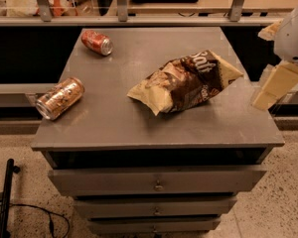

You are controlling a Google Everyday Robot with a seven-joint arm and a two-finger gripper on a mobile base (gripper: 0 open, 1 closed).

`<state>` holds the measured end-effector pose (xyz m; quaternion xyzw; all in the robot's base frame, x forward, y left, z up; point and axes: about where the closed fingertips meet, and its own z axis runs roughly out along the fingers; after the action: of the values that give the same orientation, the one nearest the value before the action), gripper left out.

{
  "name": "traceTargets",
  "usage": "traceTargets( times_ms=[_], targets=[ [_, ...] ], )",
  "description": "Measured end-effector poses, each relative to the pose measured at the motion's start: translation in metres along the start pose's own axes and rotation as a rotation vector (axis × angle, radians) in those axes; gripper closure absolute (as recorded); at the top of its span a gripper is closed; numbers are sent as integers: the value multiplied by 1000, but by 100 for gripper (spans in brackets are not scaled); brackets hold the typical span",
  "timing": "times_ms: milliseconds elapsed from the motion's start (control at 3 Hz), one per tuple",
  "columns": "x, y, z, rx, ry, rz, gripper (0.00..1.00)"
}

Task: Move brown chip bag near coke can

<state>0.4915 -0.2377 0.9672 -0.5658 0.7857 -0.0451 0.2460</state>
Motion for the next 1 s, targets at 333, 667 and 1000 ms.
traceTargets(
  times_ms=[333, 667, 1000],
  targets=[
    [0, -24, 22, 48, -44, 24, 0],
    [-4, -43, 45, 51, -96, 52, 0],
    [-12, -62, 72, 49, -140, 66, 0]
  ],
)
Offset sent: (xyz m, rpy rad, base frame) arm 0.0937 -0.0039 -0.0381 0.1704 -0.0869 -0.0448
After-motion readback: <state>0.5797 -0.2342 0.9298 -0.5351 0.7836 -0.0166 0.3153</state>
